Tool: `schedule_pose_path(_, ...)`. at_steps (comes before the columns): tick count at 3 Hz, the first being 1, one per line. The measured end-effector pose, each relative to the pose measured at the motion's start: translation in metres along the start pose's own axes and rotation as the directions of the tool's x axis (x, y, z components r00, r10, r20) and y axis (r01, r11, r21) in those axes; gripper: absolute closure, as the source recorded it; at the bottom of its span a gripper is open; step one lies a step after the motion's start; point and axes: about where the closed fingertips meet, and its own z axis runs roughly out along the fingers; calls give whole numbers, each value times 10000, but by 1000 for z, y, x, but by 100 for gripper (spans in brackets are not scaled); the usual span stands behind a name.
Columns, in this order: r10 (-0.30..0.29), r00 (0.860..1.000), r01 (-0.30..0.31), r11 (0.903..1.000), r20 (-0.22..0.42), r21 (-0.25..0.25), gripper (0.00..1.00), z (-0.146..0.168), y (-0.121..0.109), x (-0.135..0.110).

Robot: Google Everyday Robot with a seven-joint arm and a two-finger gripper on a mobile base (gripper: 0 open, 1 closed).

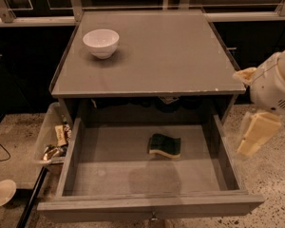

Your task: Pick sponge from top drawer and place on counter

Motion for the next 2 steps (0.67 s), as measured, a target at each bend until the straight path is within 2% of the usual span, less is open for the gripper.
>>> schedule_pose_path(1,-207,9984,208,9998,521,-12,0,45,6,7)
schedule_pose_path(2,-350,9910,399,9986,1289,-357,0,90,4,5)
